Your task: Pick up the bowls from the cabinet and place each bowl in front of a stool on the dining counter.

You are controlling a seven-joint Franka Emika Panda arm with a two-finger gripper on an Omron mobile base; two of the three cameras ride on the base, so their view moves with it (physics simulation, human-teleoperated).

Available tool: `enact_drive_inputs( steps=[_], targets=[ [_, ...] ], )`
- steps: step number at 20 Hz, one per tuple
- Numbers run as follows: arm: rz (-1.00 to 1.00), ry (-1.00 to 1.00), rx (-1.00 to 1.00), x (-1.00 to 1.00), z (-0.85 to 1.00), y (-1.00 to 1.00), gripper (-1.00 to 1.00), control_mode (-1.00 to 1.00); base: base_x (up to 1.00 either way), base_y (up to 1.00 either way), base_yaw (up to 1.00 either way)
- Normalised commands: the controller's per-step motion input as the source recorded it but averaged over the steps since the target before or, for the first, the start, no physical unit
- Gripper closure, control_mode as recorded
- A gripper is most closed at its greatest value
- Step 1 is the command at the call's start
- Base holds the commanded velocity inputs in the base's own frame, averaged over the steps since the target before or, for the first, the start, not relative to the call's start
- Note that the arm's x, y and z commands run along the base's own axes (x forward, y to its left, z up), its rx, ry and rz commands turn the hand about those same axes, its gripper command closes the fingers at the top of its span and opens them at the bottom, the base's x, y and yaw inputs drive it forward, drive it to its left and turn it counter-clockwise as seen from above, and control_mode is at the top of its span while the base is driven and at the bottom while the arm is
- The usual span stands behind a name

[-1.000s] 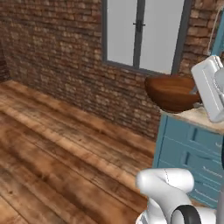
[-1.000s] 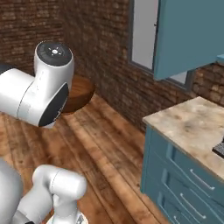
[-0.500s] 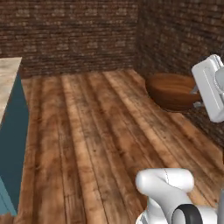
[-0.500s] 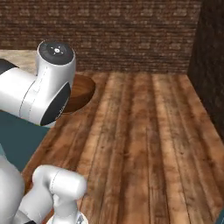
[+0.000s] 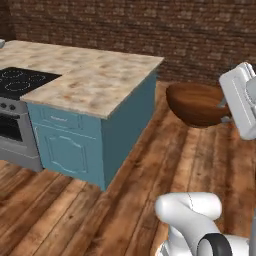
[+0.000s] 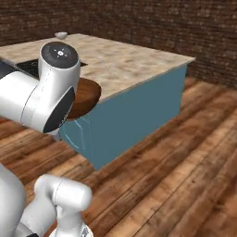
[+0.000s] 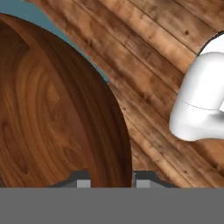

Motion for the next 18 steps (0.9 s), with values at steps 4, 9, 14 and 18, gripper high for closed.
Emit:
enact_drive_inputs(
  steps=[4,9,14,18],
  targets=[
    [0.00,0.00,0.00,0.00,0.00,0.00,1.00,1.00,0.00,0.00,1.00],
    [0.00,0.00,0.00,0.00,0.00,0.00,1.00,1.00,0.47,-0.02,0.60],
    [0.00,0.00,0.00,0.00,0.00,0.00,1.00,1.00,0.98,0.28,0.00],
    [0.00,0.00,0.00,0.00,0.00,0.00,1.00,1.00,1.00,0.52,0.00]
  ],
)
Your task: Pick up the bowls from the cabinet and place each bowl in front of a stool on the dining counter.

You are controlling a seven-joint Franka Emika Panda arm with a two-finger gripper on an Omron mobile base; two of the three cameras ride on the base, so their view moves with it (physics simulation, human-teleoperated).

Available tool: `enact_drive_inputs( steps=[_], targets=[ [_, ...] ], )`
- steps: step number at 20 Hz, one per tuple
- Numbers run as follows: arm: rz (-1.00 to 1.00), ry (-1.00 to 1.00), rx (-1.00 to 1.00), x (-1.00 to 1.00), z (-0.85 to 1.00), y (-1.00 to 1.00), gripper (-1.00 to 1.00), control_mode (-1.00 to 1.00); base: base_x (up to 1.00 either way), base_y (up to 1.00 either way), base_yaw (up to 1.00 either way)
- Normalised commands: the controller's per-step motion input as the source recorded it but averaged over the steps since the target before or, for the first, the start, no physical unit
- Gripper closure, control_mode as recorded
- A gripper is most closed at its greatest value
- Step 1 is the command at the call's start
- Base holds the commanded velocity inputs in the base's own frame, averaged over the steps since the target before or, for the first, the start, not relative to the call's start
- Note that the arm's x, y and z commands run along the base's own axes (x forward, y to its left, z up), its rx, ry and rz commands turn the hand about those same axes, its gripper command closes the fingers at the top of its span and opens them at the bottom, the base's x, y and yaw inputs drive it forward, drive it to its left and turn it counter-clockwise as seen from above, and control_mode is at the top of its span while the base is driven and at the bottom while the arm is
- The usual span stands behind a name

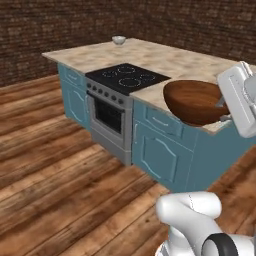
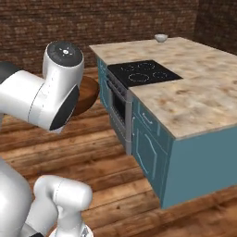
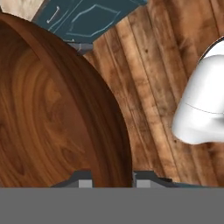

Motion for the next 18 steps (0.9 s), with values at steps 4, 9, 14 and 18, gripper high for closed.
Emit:
enact_drive_inputs(
  steps=[4,9,14,18],
  targets=[
    [0.00,0.00,0.00,0.00,0.00,0.00,1.00,1.00,1.00,0.33,0.00],
    [0.00,0.00,0.00,0.00,0.00,0.00,1.00,1.00,1.00,0.13,0.00],
    [0.00,0.00,0.00,0.00,0.00,0.00,1.00,1.00,1.00,0.05,0.00],
    [0.00,0.00,0.00,0.00,0.00,0.00,1.00,1.00,1.00,0.06,0.00]
  ],
)
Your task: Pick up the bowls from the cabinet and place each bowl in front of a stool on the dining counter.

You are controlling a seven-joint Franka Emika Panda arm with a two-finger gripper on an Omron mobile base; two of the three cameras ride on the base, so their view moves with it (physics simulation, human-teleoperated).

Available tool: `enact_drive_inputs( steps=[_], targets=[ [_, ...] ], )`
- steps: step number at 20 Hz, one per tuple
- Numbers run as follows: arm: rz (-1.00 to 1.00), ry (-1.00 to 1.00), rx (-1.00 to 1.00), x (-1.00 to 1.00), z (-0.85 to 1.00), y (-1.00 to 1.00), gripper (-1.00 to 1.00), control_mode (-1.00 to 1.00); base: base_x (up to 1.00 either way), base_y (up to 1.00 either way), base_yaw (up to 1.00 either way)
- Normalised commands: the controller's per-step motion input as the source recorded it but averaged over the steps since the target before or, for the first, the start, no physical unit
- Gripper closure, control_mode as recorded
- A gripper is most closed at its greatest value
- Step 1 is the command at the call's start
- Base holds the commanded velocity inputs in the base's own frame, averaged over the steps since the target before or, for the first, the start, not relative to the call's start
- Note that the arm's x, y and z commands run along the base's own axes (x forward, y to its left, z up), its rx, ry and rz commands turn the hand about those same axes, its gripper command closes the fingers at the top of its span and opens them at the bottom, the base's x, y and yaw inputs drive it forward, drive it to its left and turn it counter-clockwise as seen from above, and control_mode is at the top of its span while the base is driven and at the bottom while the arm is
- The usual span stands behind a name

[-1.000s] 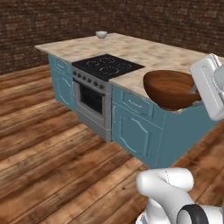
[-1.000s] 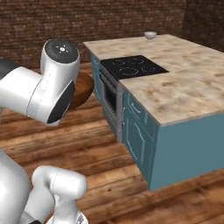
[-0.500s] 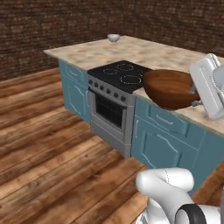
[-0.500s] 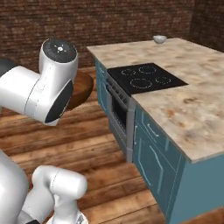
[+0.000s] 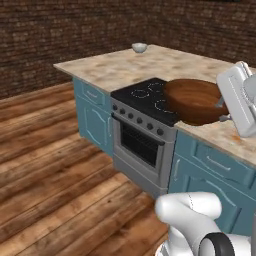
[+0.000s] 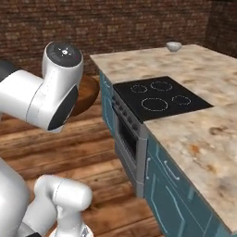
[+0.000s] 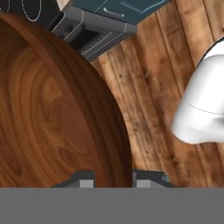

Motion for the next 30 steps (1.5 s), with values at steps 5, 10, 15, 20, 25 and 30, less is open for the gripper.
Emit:
enact_drive_inputs(
  steps=[5,10,15,20,25,30],
  targets=[
    [0.00,0.00,0.00,0.00,0.00,0.00,1.00,1.00,1.00,0.32,0.00],
    [0.00,0.00,0.00,0.00,0.00,0.00,1.00,1.00,1.00,0.52,0.00],
    [0.00,0.00,0.00,0.00,0.00,0.00,1.00,1.00,1.00,0.76,0.00],
    [0.00,0.00,0.00,0.00,0.00,0.00,1.00,1.00,1.00,0.91,0.00],
    [0.00,0.00,0.00,0.00,0.00,0.00,1.00,1.00,1.00,0.95,0.00],
    [0.00,0.00,0.00,0.00,0.00,0.00,1.00,1.00,1.00,0.97,0.00]
  ],
)
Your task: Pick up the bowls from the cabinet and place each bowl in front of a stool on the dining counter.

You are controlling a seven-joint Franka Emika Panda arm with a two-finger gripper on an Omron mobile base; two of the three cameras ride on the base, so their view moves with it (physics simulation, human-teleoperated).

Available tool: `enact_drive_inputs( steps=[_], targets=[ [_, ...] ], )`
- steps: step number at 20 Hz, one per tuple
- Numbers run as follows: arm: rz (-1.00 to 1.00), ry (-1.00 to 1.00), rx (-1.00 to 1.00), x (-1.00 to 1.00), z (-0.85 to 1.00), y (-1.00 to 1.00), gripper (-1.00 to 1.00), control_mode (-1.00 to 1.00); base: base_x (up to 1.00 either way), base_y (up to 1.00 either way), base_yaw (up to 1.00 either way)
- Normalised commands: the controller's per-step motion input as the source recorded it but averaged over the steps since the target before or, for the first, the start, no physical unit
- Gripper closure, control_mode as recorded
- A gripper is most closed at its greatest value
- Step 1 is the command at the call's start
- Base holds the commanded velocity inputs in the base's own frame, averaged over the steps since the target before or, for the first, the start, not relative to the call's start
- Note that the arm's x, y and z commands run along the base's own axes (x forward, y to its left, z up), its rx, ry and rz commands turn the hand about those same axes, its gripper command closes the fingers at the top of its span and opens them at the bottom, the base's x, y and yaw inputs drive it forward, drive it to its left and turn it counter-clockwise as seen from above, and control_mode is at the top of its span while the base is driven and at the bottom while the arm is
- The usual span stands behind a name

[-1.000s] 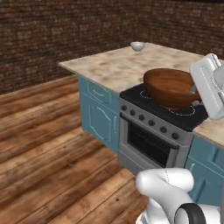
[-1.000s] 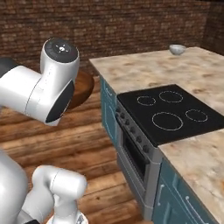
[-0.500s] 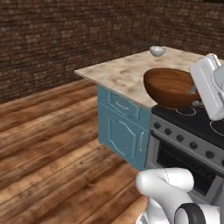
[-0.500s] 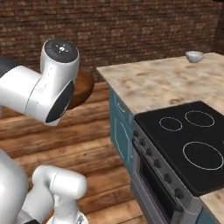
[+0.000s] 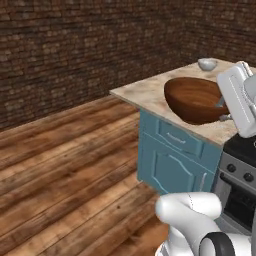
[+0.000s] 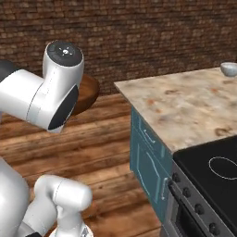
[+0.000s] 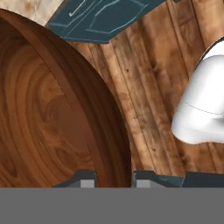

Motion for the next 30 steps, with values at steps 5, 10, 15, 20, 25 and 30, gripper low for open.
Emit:
enact_drive_inputs(
  steps=[5,10,15,20,25,30],
  targets=[
    [0.00,0.00,0.00,0.00,0.00,0.00,1.00,1.00,1.00,1.00,0.00],
    [0.00,0.00,0.00,0.00,0.00,0.00,1.00,1.00,0.98,1.00,-0.02],
    [0.00,0.00,0.00,0.00,0.00,0.00,1.00,1.00,0.96,1.00,-0.03],
    [0.00,0.00,0.00,0.00,0.00,0.00,1.00,1.00,0.98,1.00,-0.04],
    [0.00,0.00,0.00,0.00,0.00,0.00,1.00,1.00,0.99,1.00,-0.07],
    [0.00,0.00,0.00,0.00,0.00,0.00,1.00,1.00,1.00,1.00,-0.09]
  ],
)
